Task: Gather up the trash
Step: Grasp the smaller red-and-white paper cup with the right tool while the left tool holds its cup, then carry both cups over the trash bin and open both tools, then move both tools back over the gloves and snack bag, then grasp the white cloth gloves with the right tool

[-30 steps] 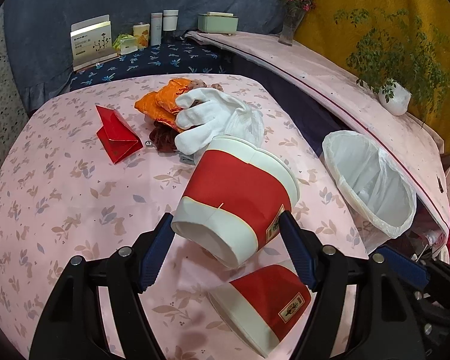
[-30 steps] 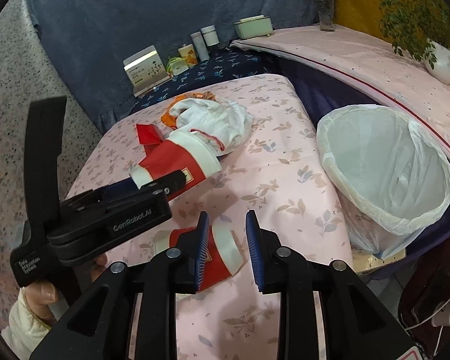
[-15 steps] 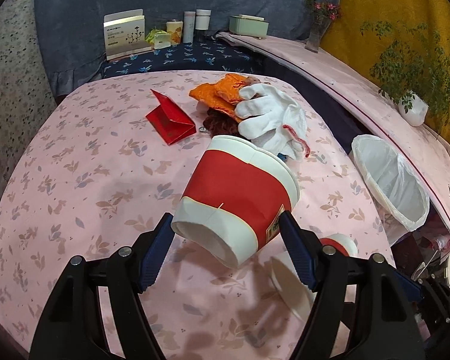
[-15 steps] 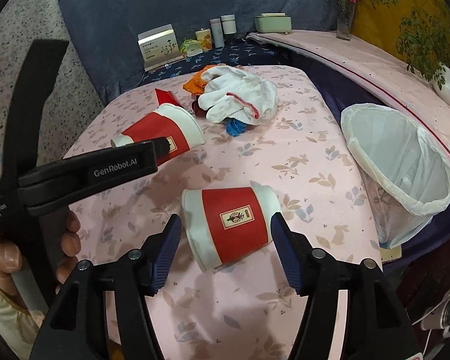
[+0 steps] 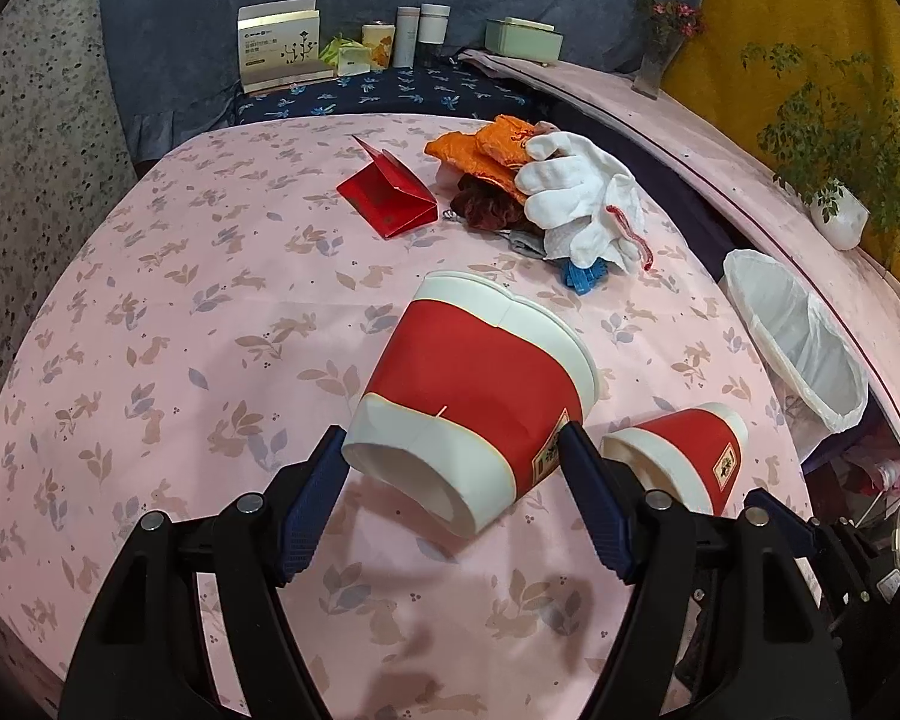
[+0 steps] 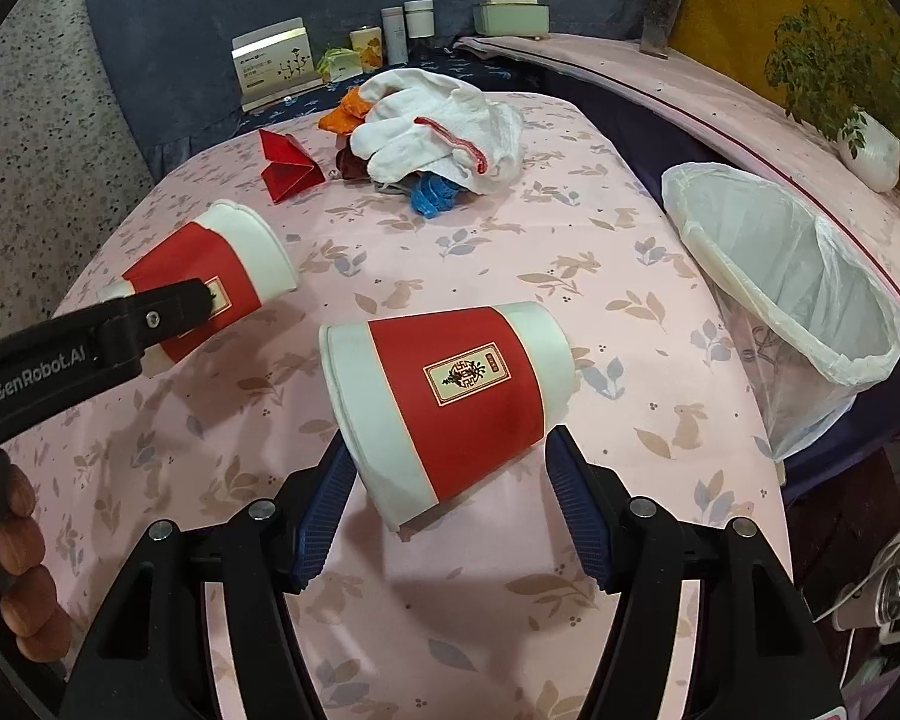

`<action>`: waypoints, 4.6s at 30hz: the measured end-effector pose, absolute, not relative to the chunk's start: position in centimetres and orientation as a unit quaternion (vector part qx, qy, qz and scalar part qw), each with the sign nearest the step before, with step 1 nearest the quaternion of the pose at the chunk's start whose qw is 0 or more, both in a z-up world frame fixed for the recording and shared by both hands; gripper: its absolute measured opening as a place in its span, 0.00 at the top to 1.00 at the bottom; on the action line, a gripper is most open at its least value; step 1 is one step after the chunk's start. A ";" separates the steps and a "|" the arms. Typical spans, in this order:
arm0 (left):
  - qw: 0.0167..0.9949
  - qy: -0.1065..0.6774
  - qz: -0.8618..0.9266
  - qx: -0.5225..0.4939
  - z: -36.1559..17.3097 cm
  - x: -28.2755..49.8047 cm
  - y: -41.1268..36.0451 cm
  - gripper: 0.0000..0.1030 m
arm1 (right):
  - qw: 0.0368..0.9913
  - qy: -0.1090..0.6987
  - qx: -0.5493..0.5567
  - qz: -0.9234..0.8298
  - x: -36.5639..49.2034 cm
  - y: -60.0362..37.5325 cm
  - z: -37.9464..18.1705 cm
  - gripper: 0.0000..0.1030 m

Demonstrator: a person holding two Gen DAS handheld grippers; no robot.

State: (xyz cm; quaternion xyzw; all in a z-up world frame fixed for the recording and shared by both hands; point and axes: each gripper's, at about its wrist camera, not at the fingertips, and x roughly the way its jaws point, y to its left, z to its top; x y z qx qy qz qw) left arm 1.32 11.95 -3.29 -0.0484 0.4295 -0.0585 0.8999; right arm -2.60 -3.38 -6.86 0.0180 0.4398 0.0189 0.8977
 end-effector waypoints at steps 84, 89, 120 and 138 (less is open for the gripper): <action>0.901 0.390 -0.188 -0.017 0.2 10.3 -8.9 0.10 | 0.910 0.327 0.208 -0.144 1.5 -27.0 -1.1 0.55; 0.910 0.380 -0.162 -0.023 0.9 10.1 -6.5 0.10 | 0.915 0.327 0.197 -0.128 1.6 -24.9 -0.6 0.53; 0.909 0.404 -0.007 -0.104 -1.2 12.7 11.4 0.10 | 0.920 0.370 0.131 0.011 7.4 -9.7 -0.3 0.47; 0.894 0.426 0.022 -0.141 -3.2 19.3 16.4 0.10 | 0.911 0.391 0.129 0.017 14.2 -5.4 -2.0 0.44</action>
